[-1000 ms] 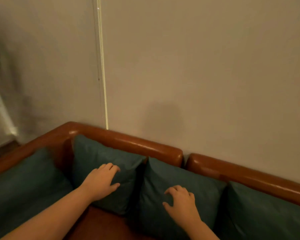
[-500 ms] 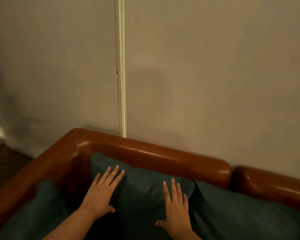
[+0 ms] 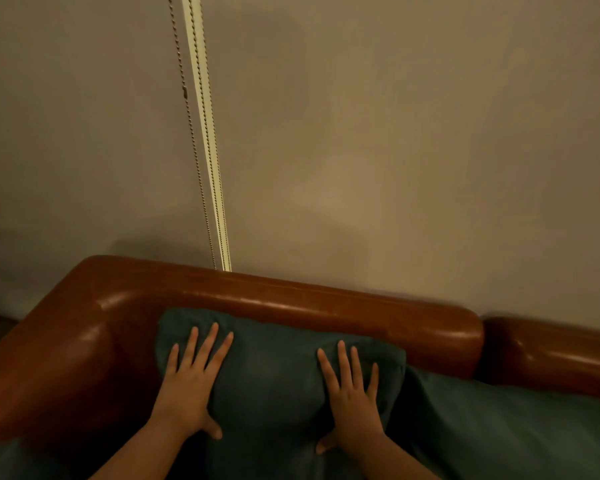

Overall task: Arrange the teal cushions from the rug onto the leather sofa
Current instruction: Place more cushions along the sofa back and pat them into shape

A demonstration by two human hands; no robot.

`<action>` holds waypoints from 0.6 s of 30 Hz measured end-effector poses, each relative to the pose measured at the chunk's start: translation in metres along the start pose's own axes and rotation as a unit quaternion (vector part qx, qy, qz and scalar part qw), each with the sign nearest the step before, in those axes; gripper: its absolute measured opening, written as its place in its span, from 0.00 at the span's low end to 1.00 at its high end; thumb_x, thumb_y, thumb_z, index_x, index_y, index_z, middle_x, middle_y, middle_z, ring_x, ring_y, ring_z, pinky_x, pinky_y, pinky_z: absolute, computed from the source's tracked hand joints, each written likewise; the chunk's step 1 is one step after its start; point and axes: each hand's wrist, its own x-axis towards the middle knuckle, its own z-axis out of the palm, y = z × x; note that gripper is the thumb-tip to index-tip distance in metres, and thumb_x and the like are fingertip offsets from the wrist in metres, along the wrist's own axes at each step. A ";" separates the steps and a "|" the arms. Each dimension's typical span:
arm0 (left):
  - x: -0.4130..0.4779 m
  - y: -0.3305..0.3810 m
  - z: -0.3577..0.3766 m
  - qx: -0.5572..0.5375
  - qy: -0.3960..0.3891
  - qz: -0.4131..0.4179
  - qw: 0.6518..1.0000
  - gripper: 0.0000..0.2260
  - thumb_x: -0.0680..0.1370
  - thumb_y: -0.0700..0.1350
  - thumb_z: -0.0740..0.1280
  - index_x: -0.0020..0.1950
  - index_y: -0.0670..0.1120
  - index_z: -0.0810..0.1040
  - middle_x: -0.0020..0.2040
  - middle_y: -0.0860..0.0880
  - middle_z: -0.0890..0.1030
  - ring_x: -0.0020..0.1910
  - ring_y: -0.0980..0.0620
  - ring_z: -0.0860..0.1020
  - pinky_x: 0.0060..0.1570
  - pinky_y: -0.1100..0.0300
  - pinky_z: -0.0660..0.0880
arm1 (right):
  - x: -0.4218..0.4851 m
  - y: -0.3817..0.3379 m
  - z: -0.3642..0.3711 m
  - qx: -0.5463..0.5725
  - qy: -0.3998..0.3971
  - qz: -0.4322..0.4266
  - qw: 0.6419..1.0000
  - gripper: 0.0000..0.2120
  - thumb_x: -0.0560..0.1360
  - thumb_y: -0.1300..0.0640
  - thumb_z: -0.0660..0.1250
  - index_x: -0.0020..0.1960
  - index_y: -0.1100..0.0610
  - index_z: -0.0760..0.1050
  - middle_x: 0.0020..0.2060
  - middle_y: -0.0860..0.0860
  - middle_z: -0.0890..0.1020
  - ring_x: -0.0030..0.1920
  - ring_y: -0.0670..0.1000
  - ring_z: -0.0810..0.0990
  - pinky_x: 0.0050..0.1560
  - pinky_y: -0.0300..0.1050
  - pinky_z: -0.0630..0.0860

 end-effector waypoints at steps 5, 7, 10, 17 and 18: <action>0.007 0.001 0.004 0.003 -0.005 0.003 1.000 0.70 0.53 0.69 0.74 0.65 0.53 0.17 0.69 0.50 0.21 0.70 0.42 0.26 0.69 0.43 0.33 | 0.007 -0.001 0.002 0.005 -0.001 0.001 1.000 0.72 0.58 0.37 0.78 0.62 0.48 0.12 0.66 0.54 0.20 0.65 0.59 0.19 0.55 0.66 0.19; 0.010 0.001 0.003 0.001 -0.006 0.002 1.000 0.70 0.53 0.69 0.74 0.65 0.53 0.16 0.69 0.50 0.21 0.70 0.42 0.26 0.69 0.43 0.33 | 0.009 -0.002 0.000 0.005 0.001 -0.001 1.000 0.72 0.58 0.37 0.77 0.63 0.48 0.13 0.66 0.55 0.20 0.66 0.60 0.20 0.55 0.66 0.19; 0.009 0.002 0.002 0.005 0.002 0.007 1.000 0.69 0.54 0.69 0.74 0.65 0.51 0.17 0.69 0.49 0.21 0.70 0.42 0.26 0.70 0.42 0.34 | 0.006 -0.001 0.000 -0.001 0.017 -0.012 1.000 0.71 0.59 0.37 0.77 0.64 0.48 0.14 0.67 0.55 0.22 0.67 0.61 0.21 0.57 0.66 0.20; -0.015 -0.020 0.013 0.078 0.036 0.035 0.996 0.68 0.55 0.68 0.75 0.67 0.54 0.19 0.70 0.48 0.23 0.74 0.42 0.32 0.70 0.48 0.32 | -0.019 0.032 0.015 -0.054 0.045 -0.071 0.995 0.68 0.60 0.32 0.73 0.62 0.44 0.12 0.74 0.55 0.29 0.72 0.58 0.27 0.60 0.61 0.17; -0.016 -0.023 0.013 0.091 0.033 0.038 0.995 0.68 0.56 0.66 0.75 0.67 0.55 0.19 0.70 0.48 0.23 0.75 0.42 0.34 0.71 0.49 0.33 | -0.020 0.039 0.015 -0.061 0.040 -0.068 0.995 0.68 0.61 0.32 0.73 0.63 0.46 0.13 0.75 0.56 0.31 0.74 0.58 0.30 0.64 0.60 0.20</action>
